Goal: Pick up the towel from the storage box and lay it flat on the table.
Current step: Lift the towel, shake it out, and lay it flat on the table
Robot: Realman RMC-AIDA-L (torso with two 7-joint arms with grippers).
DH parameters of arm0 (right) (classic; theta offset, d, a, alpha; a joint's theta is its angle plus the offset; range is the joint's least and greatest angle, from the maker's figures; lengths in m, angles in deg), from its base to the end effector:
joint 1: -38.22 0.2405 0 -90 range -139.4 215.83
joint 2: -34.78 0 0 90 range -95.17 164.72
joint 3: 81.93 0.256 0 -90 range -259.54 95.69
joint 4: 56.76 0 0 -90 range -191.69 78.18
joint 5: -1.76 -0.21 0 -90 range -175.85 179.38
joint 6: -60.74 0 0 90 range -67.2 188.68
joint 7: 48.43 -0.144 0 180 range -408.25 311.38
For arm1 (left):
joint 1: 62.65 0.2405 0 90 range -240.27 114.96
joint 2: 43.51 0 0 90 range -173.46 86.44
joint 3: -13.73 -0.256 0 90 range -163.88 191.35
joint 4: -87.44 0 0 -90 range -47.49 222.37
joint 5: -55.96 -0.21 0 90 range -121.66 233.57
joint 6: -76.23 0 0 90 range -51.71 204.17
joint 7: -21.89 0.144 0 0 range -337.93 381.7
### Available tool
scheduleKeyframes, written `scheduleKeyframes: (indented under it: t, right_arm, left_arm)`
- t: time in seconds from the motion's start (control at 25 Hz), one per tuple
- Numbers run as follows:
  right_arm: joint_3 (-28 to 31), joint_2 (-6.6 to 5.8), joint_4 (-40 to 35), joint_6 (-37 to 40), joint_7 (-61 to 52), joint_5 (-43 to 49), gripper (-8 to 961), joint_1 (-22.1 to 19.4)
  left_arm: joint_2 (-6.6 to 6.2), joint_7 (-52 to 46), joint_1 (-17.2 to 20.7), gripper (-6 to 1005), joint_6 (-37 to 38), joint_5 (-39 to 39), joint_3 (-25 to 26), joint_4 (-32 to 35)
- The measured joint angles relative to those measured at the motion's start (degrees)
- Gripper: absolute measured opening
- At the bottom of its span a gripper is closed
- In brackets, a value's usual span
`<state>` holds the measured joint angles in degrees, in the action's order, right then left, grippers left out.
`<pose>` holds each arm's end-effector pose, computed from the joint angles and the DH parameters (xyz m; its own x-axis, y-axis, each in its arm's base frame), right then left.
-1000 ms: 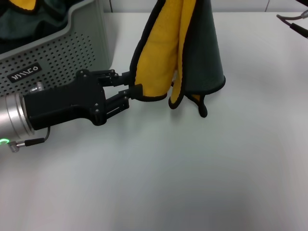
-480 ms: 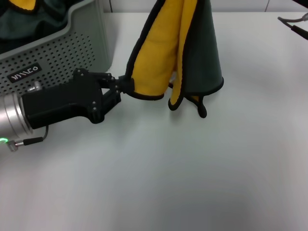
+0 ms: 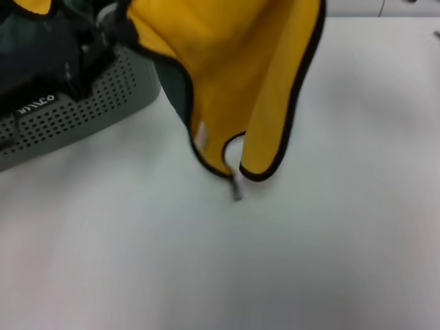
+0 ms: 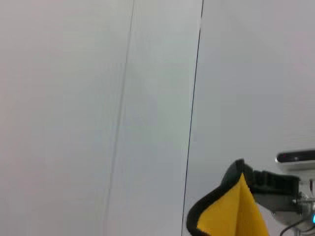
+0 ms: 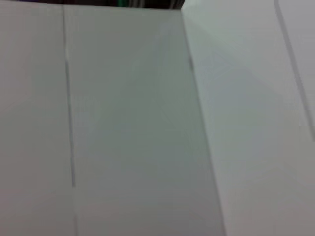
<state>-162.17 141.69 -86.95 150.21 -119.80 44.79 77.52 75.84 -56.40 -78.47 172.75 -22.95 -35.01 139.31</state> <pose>0.1376 0.3854 0.0676 0.4531 0.0126 -0.8914 -0.2200 -0.9674 -0.1255 -0.2398 0.2965 0.0724 0.5768 0.0294 0.8163 0.4164 -0.8703 -0.2629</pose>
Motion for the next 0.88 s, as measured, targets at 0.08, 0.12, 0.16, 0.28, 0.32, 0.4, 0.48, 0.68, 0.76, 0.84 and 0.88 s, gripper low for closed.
scheduleKeyframes:
  t: [0.08, 0.12, 0.16, 0.28, 0.32, 0.4, 0.48, 0.68, 0.76, 0.84, 0.88]
  right_arm:
    - [0.68, -0.37, -0.04, -0.08, -0.1, 0.33, 8, 0.29]
    - [1.85, -0.99, -0.12, -0.32, -0.33, 1.05, 8, 0.81]
    - [3.08, -1.61, -0.22, -0.4, -0.59, 1.79, 8, 1.4]
    - [6.93, -2.85, -0.27, -0.95, -1.78, 5.27, 8, 3.15]
    - [8.21, -3.12, -0.29, -1.06, -2.42, 6.66, 8, 3.62]
    - [9.53, -3.39, -0.38, -0.73, -3.76, 8.76, 8, 3.85]
    - [9.78, -3.21, -0.67, 0.27, -5.06, 10.7, 8, 3.02]
    - [9.75, 0.05, -6.79, 6.0, -8.74, 17.26, 8, -4.56]
    - [9.97, 1.58, -12.91, 9.88, -11.46, 18.95, 8, -9.0]
    - [10.6, 2.73, -20.23, 13.58, -14.43, 19.46, 8, -13.79]
    - [11.27, 3.19, -23.68, 14.77, -15.61, 19.72, 8, -16.01]
  left_arm:
    - [-0.53, -1.72, -2.05, 19, 0.41, 0.37, 1.62, 1.91]
    - [-0.69, -2.19, -2.9, 18, 0.37, 0.39, 1.93, 2.57]
    - [-0.84, -2.66, -3.98, 18, 0.28, 0.39, 2.3, 3.0]
    - [-1.49, -3.53, -6.96, 18, -0.04, 0.37, 3.24, 3.44]
    - [-2.11, -3.94, -8.4, 18, -0.19, 0.15, 3.46, 3.16]
    - [-2.93, -4.33, -9.74, 18, -0.26, -0.36, 3.48, 2.3]
    - [-3.35, -4.44, -10.13, 19, 0.1, -1.28, 3.42, 1.8]
    - [-3.95, -4.5, -8.85, 19, 5.65, -5.06, 3.17, 1.49]
    - [-5.33, -4.78, -5.97, 19, 14.39, -5.86, 3.28, 1.94]
    - [-6.53, -5.35, -3.94, 19, 18.78, -4.92, 2.39, 3.4]
    - [-7.24, -5.71, -2.53, 19, 19.66, -3.52, 1.12, 4.83]
